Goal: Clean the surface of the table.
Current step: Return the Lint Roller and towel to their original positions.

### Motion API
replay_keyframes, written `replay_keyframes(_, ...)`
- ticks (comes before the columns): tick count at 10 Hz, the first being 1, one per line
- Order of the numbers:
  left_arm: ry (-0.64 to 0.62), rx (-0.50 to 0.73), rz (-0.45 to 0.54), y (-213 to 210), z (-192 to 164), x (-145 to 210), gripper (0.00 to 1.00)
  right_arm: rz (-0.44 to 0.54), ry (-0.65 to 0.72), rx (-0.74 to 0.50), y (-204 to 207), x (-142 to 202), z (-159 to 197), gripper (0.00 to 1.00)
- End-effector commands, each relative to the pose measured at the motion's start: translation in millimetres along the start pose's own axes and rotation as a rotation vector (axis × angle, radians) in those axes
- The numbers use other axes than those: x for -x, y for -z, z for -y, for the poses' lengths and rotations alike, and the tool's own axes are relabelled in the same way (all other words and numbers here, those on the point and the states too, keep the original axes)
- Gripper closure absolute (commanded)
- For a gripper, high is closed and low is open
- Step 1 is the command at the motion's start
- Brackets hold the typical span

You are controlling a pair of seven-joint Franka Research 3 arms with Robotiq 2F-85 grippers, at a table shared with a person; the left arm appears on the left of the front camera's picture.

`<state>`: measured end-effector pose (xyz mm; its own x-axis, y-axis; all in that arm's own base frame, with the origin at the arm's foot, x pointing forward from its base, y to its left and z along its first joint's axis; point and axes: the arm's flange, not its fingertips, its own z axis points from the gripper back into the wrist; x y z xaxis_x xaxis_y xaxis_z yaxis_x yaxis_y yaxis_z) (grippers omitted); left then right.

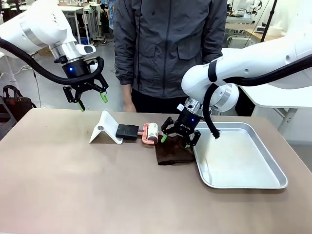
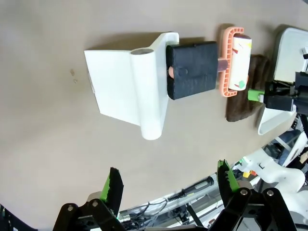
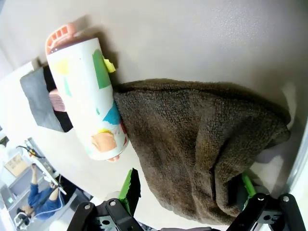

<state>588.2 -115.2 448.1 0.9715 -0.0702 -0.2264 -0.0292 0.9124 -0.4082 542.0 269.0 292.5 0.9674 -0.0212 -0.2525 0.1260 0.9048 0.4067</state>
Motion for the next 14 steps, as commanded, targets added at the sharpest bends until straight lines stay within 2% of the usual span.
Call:
replay_keyframes(1,0.033,0.045,0.015,4,-8,18,0.0,-0.023,-0.073,-0.043,-9,6,2,0.0)
replay_keyframes(3,0.066,0.098,0.025,0,-14,39,0.0,-0.025,-0.137,-0.012,-37,23,-10,0.0)
replay_keyframes(5,0.147,0.204,0.074,-14,-28,85,0.0,0.015,-0.176,0.075,-86,50,-26,0.0)
replay_keyframes(7,0.264,0.38,0.093,-32,-62,136,0.0,0.039,-0.189,0.013,-124,76,-22,0.0)
replay_keyframes(8,0.304,0.5,0.093,-38,-88,156,0.0,0.035,-0.188,-0.075,-137,89,-8,0.0)
replay_keyframes(9,0.338,0.664,0.09,-39,-122,174,0.0,0.021,-0.194,-0.222,-151,106,20,0.0)
replay_keyframes(11,0.34,0.912,0.201,-26,-183,193,0.0,0.048,-0.201,-0.482,-156,131,81,0.0)
replay_keyframes(13,0.295,1.088,0.302,-10,-233,195,0.0,0.148,-0.202,-0.681,-154,149,149,0.0)
replay_keyframes(14,0.257,1.133,0.351,-1,-247,183,0.0,0.237,-0.187,-0.764,-156,158,185,0.0)
